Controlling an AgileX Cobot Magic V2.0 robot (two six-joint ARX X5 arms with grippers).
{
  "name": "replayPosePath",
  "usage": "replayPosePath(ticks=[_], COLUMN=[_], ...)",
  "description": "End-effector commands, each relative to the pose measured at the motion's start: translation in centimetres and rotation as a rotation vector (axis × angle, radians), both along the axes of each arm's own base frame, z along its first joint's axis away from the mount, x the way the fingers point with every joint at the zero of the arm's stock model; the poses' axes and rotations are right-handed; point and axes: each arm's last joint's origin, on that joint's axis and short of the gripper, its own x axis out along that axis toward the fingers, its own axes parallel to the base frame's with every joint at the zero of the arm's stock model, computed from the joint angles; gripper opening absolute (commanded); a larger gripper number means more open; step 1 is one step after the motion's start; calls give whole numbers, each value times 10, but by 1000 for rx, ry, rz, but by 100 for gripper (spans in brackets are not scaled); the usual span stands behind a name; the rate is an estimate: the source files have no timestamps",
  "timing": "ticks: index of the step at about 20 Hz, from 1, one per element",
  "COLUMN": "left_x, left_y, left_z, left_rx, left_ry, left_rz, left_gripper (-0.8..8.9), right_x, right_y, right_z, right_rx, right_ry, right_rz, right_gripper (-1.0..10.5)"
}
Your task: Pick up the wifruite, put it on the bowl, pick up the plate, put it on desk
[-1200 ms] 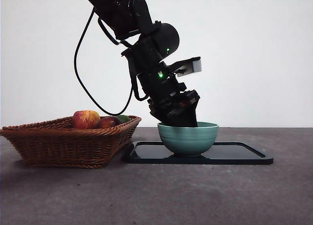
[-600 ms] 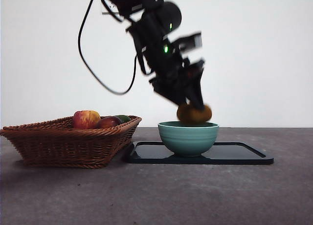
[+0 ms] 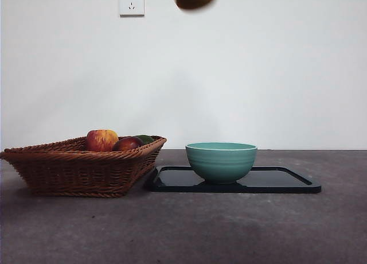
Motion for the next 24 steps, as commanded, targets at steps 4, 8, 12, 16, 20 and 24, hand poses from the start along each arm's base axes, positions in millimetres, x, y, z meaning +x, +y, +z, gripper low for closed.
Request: replayPosePath(ticks=[4, 8, 12, 16, 20, 24], left_x=[-47, -69, -74, -66, -59, -49], left_y=[58, 86, 97, 96, 95, 91], left_z=[46, 56, 51, 22, -27, -86], left_rx=[-4, 31, 29, 51, 25, 79], left_ry=[-2, 30, 64, 106, 133, 177], left_rz=[199, 319, 388, 512, 620, 651], left_gripper=[205, 204, 204, 204, 204, 204], right_x=[0, 0, 0, 0, 0, 0], right_y=[1, 1, 1, 1, 1, 1], right_z=[3, 3, 3, 3, 3, 3], right_rx=[4, 1, 1, -4, -5, -5], right_ry=[-15, -20, -21, -29, -31, -34], right_rz=[10, 14, 15, 21, 23, 24], right_gripper=[230, 230, 230, 230, 230, 230])
